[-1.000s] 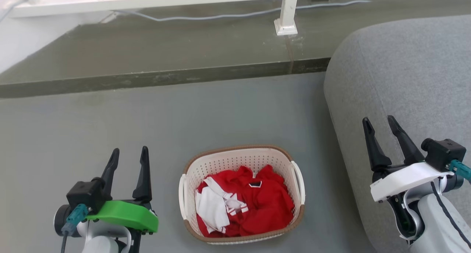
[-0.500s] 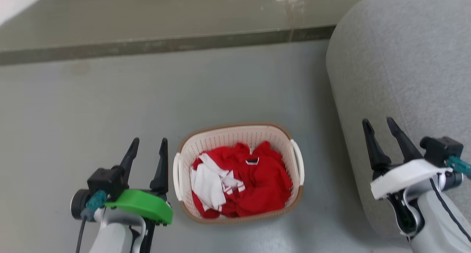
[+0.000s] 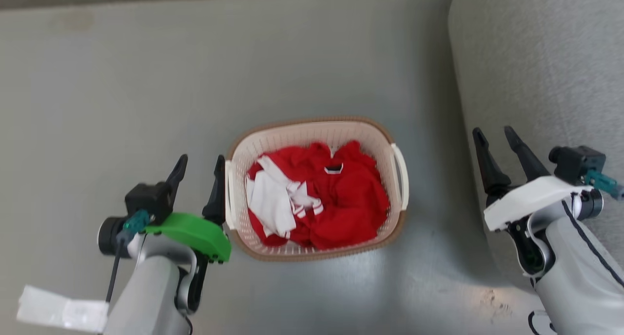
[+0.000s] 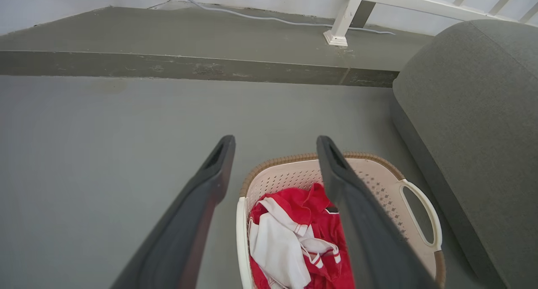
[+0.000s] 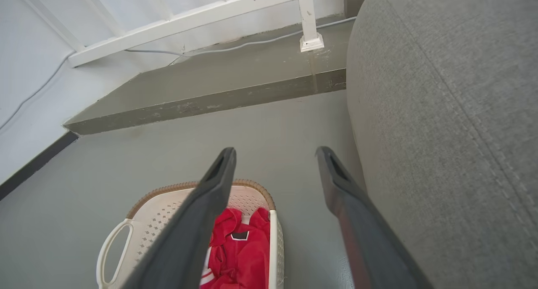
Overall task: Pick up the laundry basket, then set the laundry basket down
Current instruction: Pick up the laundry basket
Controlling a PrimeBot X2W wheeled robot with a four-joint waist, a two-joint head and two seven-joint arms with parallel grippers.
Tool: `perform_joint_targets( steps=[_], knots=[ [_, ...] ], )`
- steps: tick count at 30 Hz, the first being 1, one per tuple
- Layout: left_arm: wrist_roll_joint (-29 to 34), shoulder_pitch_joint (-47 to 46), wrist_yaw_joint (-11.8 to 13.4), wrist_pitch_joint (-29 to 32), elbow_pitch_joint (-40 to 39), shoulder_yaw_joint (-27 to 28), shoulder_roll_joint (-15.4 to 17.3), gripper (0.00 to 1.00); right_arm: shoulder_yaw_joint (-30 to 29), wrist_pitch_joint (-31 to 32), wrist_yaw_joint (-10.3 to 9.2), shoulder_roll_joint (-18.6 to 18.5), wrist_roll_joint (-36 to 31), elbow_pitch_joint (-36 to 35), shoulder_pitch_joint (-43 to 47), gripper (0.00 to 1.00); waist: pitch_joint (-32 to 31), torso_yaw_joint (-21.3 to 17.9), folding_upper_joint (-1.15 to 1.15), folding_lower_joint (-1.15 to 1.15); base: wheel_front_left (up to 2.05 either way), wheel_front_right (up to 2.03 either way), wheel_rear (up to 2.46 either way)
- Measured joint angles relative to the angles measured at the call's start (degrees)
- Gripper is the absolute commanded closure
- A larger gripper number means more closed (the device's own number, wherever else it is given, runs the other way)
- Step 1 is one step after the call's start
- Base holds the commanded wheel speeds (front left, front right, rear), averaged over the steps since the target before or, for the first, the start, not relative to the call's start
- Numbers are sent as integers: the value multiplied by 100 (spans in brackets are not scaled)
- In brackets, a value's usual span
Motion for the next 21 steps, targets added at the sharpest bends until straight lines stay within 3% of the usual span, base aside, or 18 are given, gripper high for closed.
perform_joint_targets(
  steps=[21],
  knots=[
    [-845, -1507, 101, 364, 1697, -291, -56, 0, 1001, 260, 0, -2, 624, 1282, -1248, 0, 1596, 129, 0, 1, 0, 0, 0]
  ],
)
